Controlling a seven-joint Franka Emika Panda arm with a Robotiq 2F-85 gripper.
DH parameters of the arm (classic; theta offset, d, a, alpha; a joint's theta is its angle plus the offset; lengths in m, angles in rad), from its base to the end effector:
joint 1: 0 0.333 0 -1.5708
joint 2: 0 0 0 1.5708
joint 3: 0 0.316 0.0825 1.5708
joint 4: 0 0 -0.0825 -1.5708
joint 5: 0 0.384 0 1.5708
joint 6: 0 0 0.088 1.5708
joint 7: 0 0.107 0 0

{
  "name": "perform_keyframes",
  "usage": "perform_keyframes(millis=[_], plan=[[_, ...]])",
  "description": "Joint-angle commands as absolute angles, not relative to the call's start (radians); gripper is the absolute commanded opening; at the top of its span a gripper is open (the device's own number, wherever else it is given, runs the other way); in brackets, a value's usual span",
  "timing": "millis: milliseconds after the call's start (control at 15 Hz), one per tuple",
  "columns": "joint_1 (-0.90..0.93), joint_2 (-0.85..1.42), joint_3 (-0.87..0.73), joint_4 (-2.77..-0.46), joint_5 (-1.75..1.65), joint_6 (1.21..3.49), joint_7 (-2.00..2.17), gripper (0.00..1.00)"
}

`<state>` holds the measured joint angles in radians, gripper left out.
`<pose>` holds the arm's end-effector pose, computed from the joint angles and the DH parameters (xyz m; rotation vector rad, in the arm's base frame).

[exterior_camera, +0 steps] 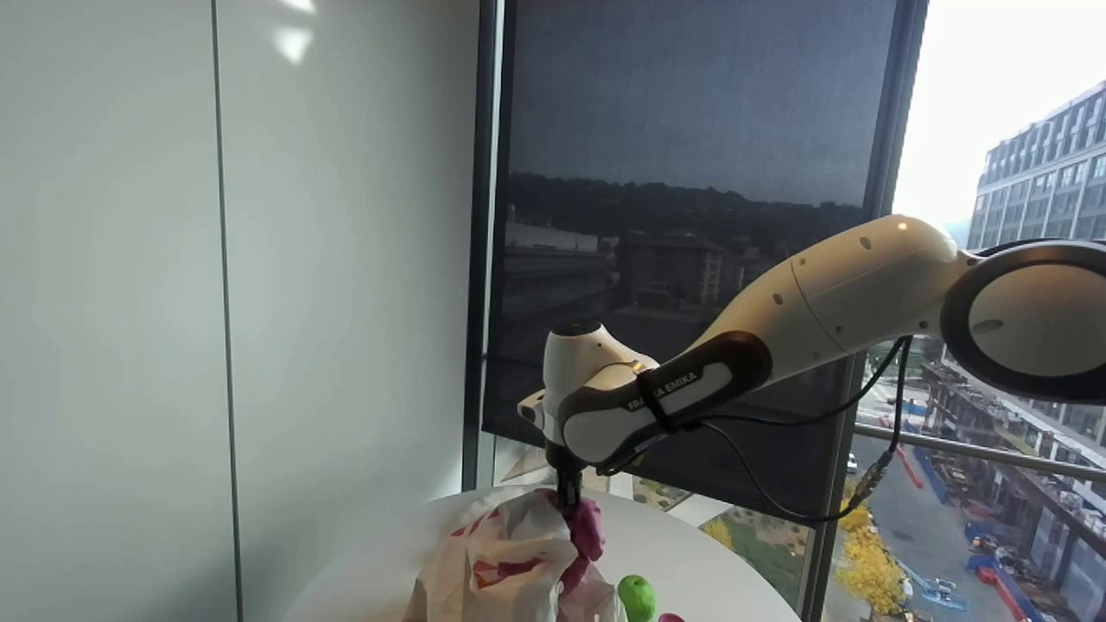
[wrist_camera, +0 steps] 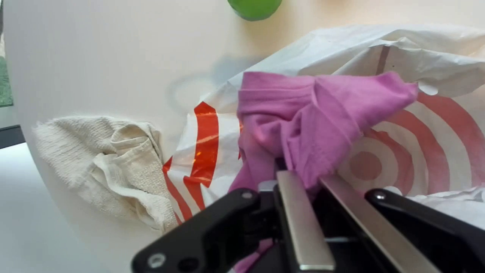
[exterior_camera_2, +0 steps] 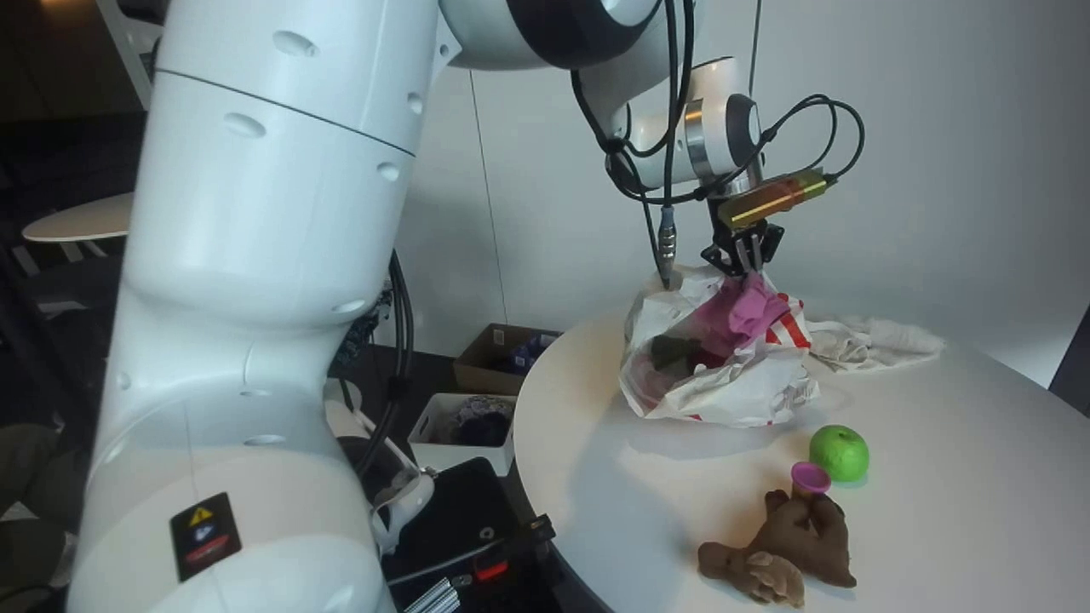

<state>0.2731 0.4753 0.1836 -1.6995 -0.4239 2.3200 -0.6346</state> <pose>0.6235 0.2822 0.3383 2.2598 1.7734 0.1948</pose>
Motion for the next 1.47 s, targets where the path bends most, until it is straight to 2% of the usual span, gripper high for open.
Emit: perform_keyframes(millis=[0, 267, 1000, 1400], plan=[[0.281, 0.39, 0.151, -1.78, -0.514, 2.292, -0.575, 0.09], [0.272, 0.418, 0.142, -1.78, -0.544, 2.168, -0.565, 0.09], [0.223, 0.235, 0.093, -1.858, -0.715, 2.208, -0.256, 0.08], [0.173, 0.383, 0.028, -1.822, -0.837, 2.229, -0.03, 0.08]])
